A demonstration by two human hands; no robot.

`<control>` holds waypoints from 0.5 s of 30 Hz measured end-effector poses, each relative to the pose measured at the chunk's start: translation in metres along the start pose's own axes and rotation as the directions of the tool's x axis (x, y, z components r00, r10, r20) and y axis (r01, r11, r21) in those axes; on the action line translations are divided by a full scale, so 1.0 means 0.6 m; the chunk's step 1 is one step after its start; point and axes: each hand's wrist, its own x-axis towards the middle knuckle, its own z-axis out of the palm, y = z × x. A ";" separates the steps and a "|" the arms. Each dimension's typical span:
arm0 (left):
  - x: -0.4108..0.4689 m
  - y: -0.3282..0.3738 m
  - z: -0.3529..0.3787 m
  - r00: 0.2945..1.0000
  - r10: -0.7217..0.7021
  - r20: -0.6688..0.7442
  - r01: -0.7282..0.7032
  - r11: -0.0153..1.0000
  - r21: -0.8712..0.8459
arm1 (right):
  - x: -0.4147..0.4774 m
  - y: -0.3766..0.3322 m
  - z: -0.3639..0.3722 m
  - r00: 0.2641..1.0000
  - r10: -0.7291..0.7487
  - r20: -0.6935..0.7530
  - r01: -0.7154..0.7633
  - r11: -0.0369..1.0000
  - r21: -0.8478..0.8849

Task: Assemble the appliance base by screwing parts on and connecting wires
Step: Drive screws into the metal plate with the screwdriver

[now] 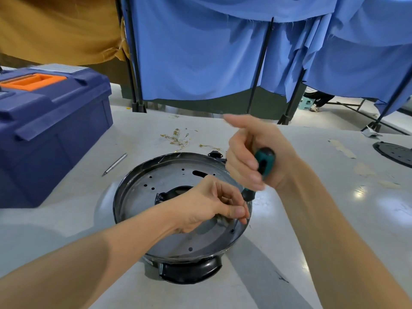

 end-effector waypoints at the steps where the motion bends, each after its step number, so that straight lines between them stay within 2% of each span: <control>1: -0.002 0.000 -0.002 1.000 0.005 0.005 -0.005 1.000 0.000 | 0.002 0.007 0.006 0.998 -0.006 0.056 0.001 0.997 0.074; 3: -0.005 -0.002 -0.008 0.999 0.033 0.008 -0.033 0.999 0.006 | 0.006 0.022 0.019 0.999 -0.041 0.013 0.038 0.990 0.135; 5: -0.007 -0.002 -0.013 0.999 0.038 0.025 -0.038 0.999 -0.019 | 0.001 0.028 0.030 0.975 -0.104 -0.197 0.123 0.989 0.088; 6: -0.005 -0.003 -0.013 0.999 0.037 0.024 -0.037 0.999 -0.037 | -0.002 0.030 0.035 0.933 -0.145 -0.328 0.174 0.983 0.061; 7: -0.004 -0.002 -0.010 0.999 0.029 0.023 -0.028 0.998 -0.054 | -0.002 0.033 0.039 0.868 -0.190 -0.459 0.229 0.973 0.030; 9: -0.002 -0.001 -0.005 0.999 0.025 0.028 -0.022 0.996 -0.085 | 0.004 0.044 0.048 0.680 -0.286 -0.675 0.312 0.946 -0.086; 10: 0.000 -0.002 -0.003 0.999 0.031 0.027 -0.029 0.995 -0.094 | 0.009 0.050 0.052 0.600 -0.314 -0.736 0.318 0.938 -0.141; 11: -0.001 -0.002 -0.002 0.999 0.031 0.024 -0.028 0.994 -0.102 | 0.014 0.053 0.052 0.572 -0.317 -0.757 0.306 0.938 -0.161; 12: -0.002 -0.002 -0.003 0.999 0.029 0.021 -0.026 0.994 -0.102 | 0.017 0.051 0.049 0.608 -0.292 -0.739 0.285 0.948 -0.140; 13: -0.003 0.000 -0.004 1.000 0.023 0.015 -0.022 0.996 -0.091 | 0.019 0.044 0.042 0.709 -0.247 -0.661 0.248 0.964 -0.094; 14: -0.003 -0.001 -0.006 1.000 0.021 0.008 -0.020 0.997 -0.070 | 0.018 0.032 0.033 0.836 -0.188 -0.516 0.184 0.981 -0.060; 15: -0.003 0.000 -0.008 1.000 0.008 0.007 -0.008 0.999 -0.052 | 0.015 0.018 0.024 0.933 -0.120 -0.340 0.106 0.993 -0.058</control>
